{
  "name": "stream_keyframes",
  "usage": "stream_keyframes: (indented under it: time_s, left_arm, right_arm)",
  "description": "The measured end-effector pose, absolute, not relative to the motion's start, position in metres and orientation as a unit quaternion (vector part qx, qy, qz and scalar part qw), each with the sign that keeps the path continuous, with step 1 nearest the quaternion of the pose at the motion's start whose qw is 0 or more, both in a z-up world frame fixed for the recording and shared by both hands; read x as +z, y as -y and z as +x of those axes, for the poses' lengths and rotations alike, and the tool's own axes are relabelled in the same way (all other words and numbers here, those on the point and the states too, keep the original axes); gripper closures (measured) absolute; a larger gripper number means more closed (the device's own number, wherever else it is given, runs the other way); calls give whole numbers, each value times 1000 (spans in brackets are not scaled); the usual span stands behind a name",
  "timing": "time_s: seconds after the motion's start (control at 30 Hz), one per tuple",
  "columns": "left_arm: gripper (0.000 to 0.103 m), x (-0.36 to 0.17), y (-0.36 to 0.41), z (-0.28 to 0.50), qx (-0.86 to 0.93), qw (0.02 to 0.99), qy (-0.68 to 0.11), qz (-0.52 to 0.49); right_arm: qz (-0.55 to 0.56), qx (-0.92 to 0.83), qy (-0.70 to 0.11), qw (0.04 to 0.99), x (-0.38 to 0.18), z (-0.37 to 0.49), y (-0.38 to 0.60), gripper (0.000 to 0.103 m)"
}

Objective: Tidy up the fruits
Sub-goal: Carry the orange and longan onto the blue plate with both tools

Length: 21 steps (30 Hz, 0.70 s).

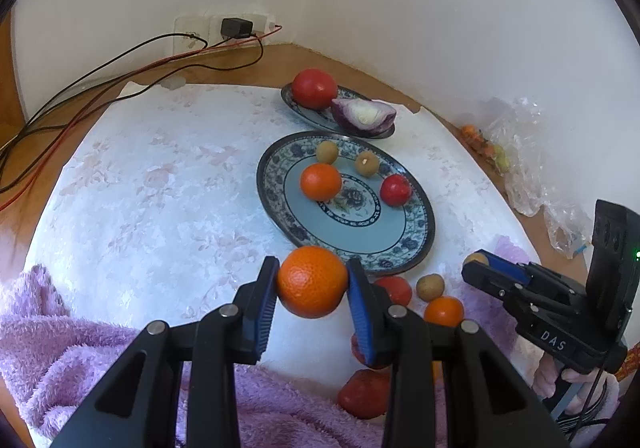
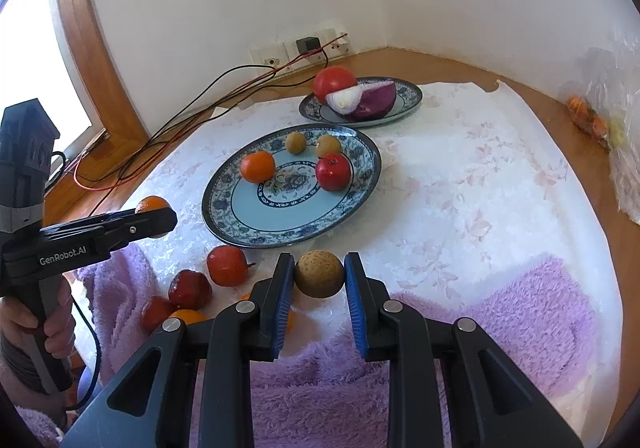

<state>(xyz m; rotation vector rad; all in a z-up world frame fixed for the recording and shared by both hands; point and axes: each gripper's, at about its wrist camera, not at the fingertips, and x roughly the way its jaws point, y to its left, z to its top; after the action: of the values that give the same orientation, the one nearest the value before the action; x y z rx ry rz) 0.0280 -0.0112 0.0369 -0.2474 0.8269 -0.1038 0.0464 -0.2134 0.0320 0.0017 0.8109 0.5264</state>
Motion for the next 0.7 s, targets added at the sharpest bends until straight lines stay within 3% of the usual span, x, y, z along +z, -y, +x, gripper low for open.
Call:
stream_keyframes:
  time_s: [0.7]
  left_arm:
    - [67,48,19,68,-55,910,-395,-108]
  right_arm:
    - [-4,259,-383,887,47,69,198,76]
